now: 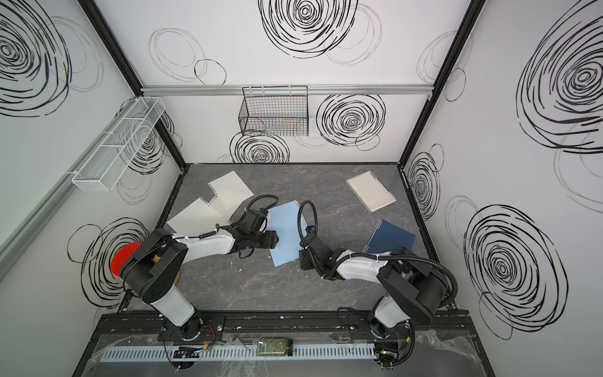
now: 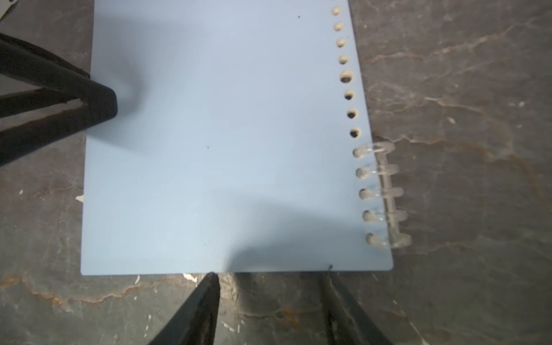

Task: Tear off pages from different notebooks
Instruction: Move the notebook to the center of the board.

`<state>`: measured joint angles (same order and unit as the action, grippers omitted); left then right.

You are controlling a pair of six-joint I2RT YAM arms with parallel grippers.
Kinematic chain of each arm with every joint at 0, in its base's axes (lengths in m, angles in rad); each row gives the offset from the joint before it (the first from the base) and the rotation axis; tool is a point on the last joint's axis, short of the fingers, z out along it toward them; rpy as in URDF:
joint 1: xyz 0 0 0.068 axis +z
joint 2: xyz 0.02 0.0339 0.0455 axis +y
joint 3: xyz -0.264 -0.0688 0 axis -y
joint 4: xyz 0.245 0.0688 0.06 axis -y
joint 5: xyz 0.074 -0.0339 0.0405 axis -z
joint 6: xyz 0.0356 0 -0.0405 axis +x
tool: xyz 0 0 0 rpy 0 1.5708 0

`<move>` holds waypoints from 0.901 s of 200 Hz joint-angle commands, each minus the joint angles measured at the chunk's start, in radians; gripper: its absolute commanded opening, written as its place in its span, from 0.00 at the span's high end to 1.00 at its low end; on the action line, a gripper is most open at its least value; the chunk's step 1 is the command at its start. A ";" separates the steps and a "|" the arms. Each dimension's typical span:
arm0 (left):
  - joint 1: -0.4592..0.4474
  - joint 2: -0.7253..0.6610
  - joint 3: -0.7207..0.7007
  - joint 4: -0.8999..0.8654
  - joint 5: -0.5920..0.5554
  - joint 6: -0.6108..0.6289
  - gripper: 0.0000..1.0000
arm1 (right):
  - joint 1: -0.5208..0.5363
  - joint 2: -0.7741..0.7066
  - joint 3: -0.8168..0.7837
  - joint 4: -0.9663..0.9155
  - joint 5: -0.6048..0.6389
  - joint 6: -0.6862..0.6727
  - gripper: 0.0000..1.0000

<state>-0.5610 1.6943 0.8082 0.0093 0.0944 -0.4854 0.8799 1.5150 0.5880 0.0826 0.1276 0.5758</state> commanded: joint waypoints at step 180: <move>0.092 0.525 0.607 -0.079 0.124 0.054 0.36 | -0.424 0.385 0.329 -0.075 -0.164 -0.119 0.42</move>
<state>-0.4858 2.1883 1.4212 0.0536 0.2134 -0.4404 0.4828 1.8618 0.9417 0.1699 -0.0242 0.4957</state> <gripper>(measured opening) 0.639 0.579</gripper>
